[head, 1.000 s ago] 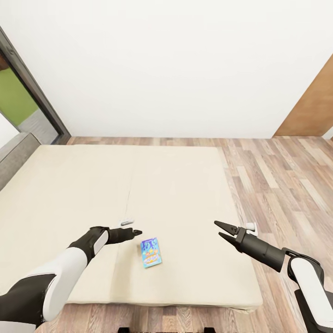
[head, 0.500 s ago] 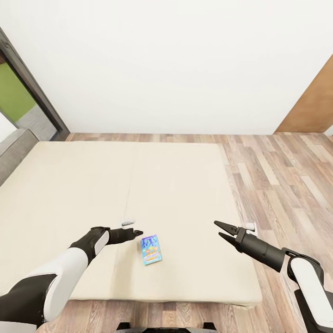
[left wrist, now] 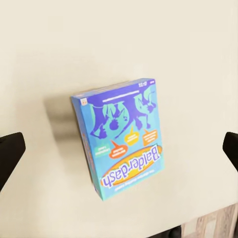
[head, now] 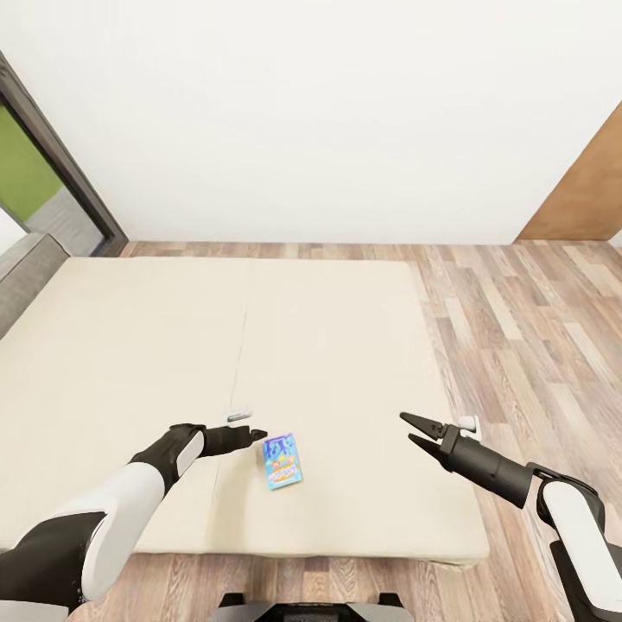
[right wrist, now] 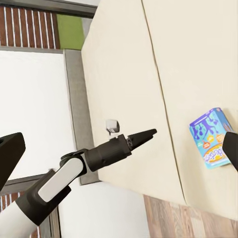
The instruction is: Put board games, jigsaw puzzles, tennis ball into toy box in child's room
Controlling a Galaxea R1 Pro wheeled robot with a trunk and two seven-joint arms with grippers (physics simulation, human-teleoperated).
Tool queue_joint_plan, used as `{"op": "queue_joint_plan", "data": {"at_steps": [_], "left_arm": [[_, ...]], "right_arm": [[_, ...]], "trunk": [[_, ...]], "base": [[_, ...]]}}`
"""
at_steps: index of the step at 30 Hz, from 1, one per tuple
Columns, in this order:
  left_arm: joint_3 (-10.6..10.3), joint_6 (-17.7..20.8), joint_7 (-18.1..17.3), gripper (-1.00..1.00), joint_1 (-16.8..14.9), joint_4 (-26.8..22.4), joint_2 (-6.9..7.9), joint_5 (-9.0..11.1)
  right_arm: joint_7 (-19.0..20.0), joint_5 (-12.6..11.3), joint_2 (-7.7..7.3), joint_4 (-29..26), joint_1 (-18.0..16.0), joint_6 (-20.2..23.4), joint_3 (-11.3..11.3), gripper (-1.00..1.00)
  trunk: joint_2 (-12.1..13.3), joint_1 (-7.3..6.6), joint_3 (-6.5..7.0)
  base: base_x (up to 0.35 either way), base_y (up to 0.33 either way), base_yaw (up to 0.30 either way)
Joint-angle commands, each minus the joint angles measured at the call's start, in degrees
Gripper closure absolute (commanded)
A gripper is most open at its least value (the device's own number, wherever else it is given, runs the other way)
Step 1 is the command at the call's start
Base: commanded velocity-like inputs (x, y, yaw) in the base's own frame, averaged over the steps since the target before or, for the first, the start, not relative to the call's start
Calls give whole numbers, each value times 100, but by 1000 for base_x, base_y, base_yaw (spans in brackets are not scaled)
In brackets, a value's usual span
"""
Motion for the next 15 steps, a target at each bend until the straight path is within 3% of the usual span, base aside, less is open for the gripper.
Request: {"op": "queue_joint_plan", "data": {"at_steps": [1, 15], "left_arm": [[32, 42, -5, -100, -2, -3, -1, 43], [31, -121, -11, -100, 6, 3, -17, 38]], "right_arm": [[59, 56, 0, -1, -4, 23, -6, -100], [50, 57, 0, 1, -4, 23, -4, -100]], "trunk": [[-9, 3, -17], [-9, 3, -150]], "base": [[0, 0, 0], [0, 0, 0]]}}
